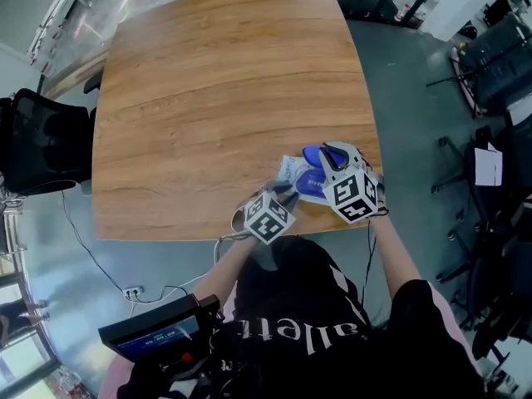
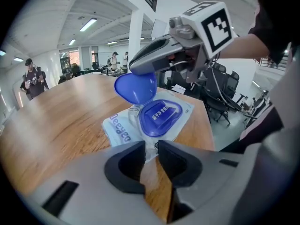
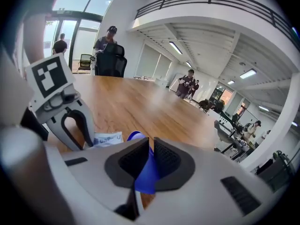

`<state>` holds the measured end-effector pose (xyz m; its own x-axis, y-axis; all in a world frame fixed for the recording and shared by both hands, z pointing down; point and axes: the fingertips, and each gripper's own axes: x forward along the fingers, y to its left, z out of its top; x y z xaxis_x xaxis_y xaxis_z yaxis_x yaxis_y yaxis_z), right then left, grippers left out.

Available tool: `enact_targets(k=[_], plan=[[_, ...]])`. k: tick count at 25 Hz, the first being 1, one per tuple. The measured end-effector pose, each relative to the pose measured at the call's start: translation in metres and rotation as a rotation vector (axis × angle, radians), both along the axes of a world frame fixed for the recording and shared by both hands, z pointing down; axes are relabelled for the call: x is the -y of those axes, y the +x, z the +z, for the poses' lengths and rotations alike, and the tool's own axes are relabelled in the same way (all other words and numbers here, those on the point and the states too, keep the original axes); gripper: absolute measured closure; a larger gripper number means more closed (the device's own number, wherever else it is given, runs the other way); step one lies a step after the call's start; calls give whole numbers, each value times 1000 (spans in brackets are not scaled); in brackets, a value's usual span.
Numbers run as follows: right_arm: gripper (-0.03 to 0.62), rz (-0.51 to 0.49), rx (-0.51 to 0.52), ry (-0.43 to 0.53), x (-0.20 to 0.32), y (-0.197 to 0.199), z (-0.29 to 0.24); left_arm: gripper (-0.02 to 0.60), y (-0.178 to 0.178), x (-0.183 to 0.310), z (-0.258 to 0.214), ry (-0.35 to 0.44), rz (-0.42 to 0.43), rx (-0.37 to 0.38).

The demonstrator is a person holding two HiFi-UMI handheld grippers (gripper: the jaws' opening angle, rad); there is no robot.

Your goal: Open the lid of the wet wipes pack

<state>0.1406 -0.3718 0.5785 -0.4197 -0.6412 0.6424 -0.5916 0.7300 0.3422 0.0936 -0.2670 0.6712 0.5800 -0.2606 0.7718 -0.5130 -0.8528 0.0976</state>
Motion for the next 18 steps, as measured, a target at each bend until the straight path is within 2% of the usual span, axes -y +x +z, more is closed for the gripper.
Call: enact_targets(k=[8, 11, 15, 18], plan=[[554, 102, -14, -158, 18, 22, 50, 494, 5, -5, -1, -1, -24, -6], [554, 159, 43, -186, 16, 22, 51, 494, 4, -5, -1, -5, -30, -8], [546, 229, 182, -151, 12, 22, 21, 494, 1, -1, -2, -21, -62, -36], [545, 266, 237, -144, -4, 31, 9, 495, -1, -1, -1, -29, -67, -44]])
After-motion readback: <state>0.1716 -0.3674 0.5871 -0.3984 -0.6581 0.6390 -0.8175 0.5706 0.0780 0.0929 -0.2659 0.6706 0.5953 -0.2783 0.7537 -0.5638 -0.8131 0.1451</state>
